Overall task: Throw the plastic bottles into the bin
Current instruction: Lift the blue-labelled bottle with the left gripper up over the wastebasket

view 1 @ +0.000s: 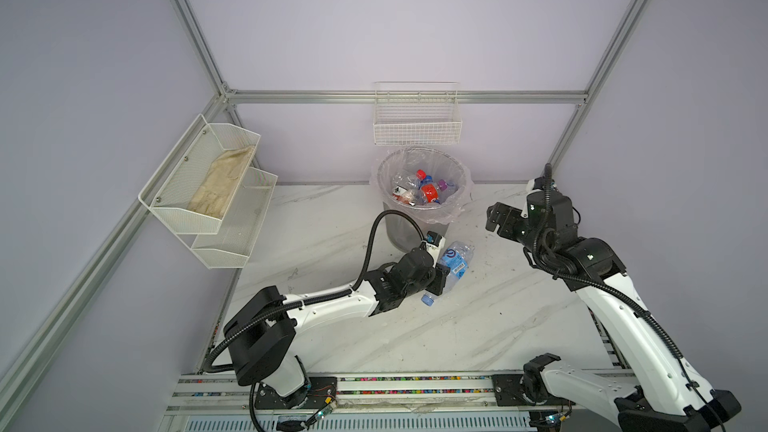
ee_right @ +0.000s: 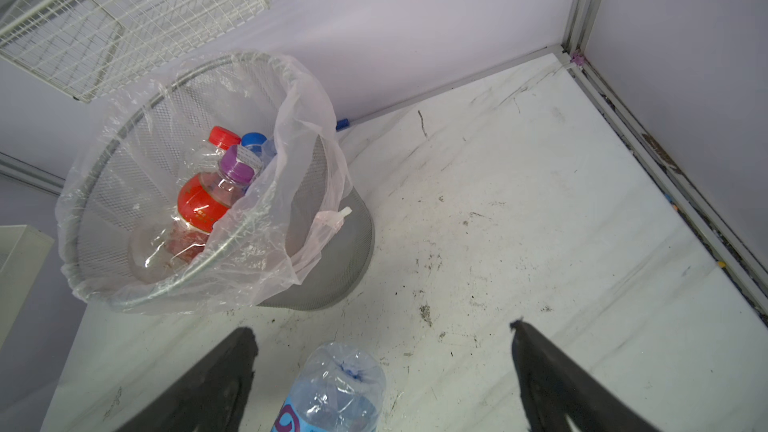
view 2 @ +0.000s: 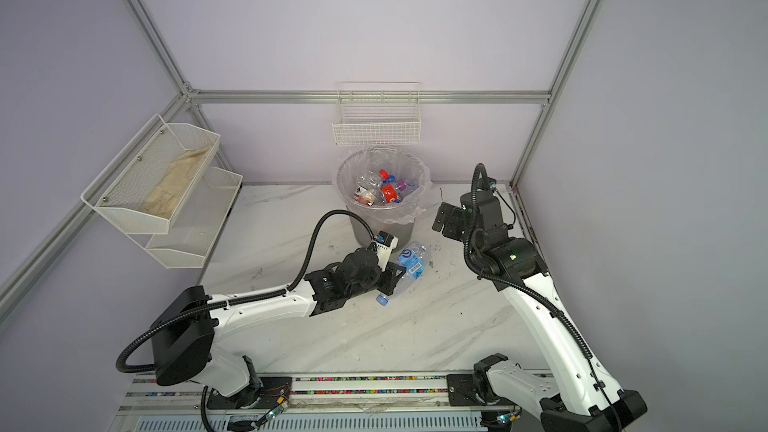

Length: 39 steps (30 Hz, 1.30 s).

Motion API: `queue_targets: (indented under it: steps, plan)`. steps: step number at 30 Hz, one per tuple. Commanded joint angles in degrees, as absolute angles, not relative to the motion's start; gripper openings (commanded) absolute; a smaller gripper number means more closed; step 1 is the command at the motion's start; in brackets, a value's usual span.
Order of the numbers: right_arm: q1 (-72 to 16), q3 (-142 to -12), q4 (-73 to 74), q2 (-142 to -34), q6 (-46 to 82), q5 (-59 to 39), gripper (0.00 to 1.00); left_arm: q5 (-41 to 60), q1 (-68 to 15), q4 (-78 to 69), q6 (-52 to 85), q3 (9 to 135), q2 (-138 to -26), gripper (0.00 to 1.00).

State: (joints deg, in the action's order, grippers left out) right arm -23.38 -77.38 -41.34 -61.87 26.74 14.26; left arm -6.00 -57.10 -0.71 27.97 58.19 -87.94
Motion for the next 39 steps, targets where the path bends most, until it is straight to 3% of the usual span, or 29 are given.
queue_targets:
  steps: [1,23,39]
  plan:
    - [-23.11,-79.54,-41.75,-60.49,27.23,16.67,0.98,-8.18,-57.89,-0.59,23.75,55.48,-83.35,0.21]
    - [-23.07,-79.12,-41.56,-57.40,28.13,18.29,0.98,-21.80,-60.12,9.16,6.49,62.91,-63.46,0.21]
    - [-23.07,-77.94,-41.25,-57.13,28.31,17.25,0.98,-27.79,-60.12,7.90,-6.77,70.20,-58.49,0.20]
